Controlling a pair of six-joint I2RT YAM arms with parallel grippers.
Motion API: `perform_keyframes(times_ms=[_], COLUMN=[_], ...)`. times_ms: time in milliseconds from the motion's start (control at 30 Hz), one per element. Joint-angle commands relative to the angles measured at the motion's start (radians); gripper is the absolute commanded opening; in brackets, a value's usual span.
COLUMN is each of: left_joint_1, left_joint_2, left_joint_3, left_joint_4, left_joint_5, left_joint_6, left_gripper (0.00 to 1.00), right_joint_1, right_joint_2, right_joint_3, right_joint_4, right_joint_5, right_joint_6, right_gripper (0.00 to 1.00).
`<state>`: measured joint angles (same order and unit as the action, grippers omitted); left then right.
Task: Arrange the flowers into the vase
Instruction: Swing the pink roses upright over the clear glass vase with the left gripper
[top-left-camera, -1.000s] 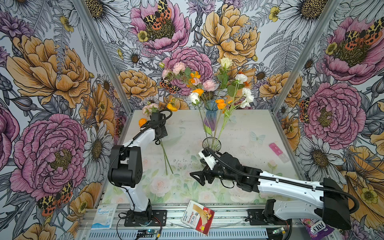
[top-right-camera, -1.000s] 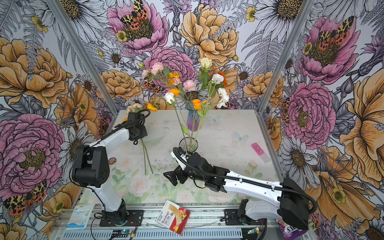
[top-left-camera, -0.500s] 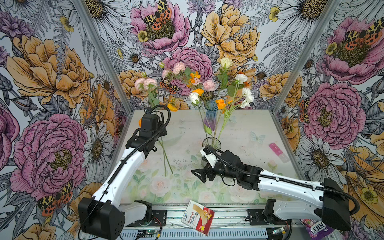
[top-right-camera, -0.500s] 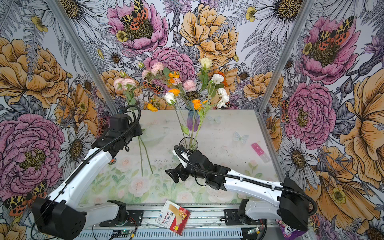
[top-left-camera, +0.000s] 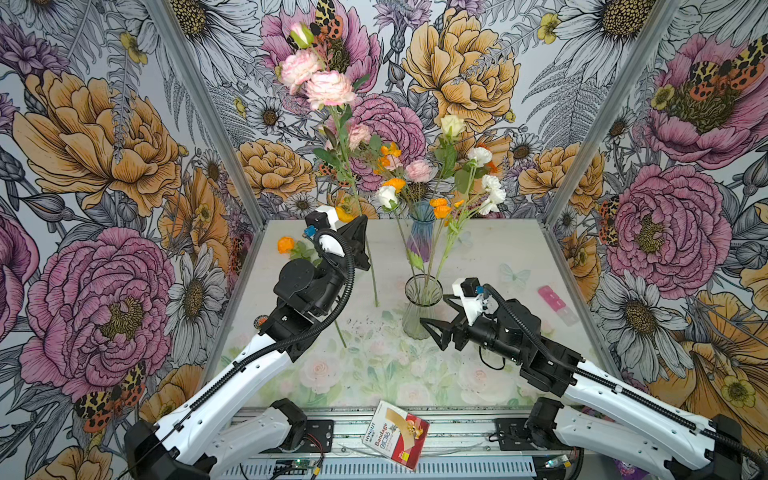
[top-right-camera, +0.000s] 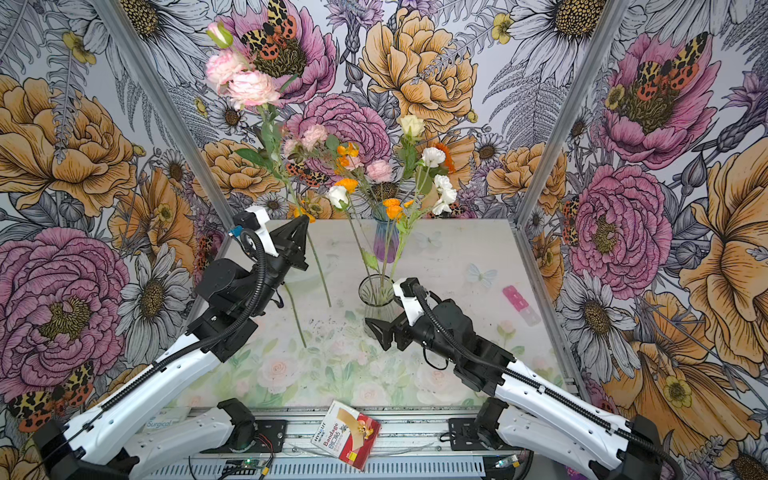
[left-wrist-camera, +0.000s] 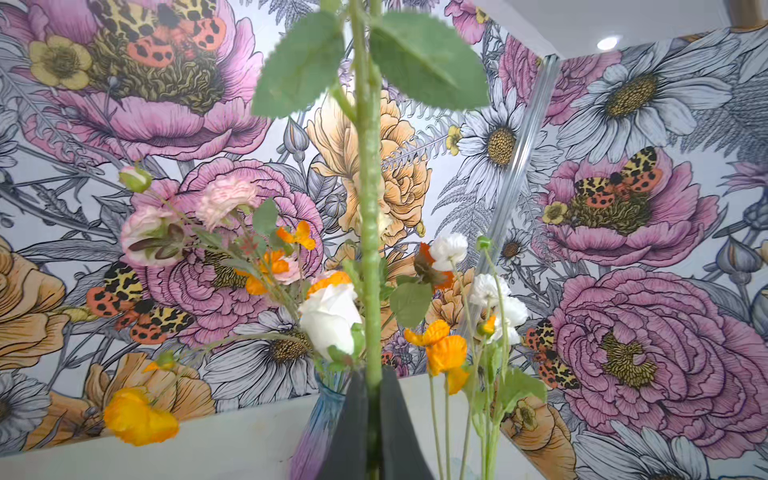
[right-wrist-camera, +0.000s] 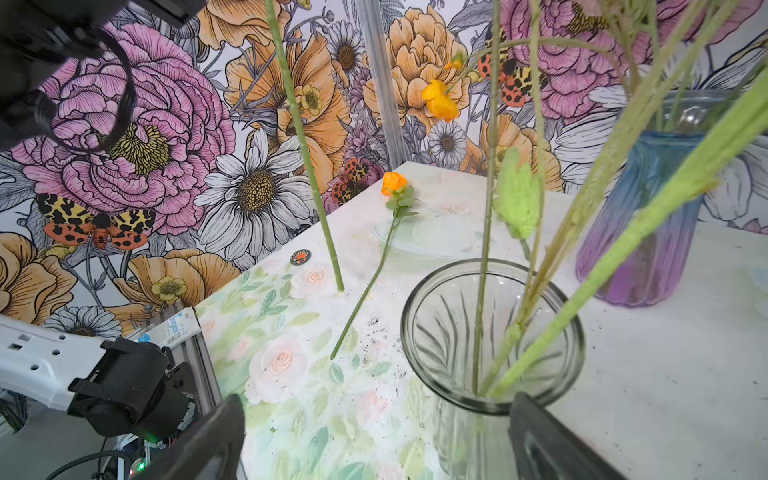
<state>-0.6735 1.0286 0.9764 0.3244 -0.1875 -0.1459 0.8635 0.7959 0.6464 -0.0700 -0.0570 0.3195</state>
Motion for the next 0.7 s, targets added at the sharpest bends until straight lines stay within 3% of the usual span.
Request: perform_keyframes(times_ms=[0,167,467,667], left_joint_1=[-0.051,-0.078,-0.154,-0.165], left_joint_2=[0.043,0.117,0.147,0.191], left_joint_3=[0.047,0.066,0.109,0.054], left_joint_4=[0.186,0.305,0.327,0.416], left_joint_5=[0.004,0.026,0.004,-0.001], left_joint_6=[0.032,-0.042,-0.013,-0.041], left_gripper=[0.00,0.00,0.00,0.00], right_joint_1=[-0.007,-0.010,-0.030,-0.035], right_joint_2=[-0.058,-0.096,-0.126,-0.122], right_joint_3=[-0.011,-0.029,-0.056,-0.054], right_joint_4=[-0.056,-0.088,-0.116,-0.116], right_joint_5=[0.043,0.061,0.065,0.060], right_joint_6=[-0.016,-0.018,-0.023,-0.023], right_gripper=[1.00,1.00,1.00,1.00])
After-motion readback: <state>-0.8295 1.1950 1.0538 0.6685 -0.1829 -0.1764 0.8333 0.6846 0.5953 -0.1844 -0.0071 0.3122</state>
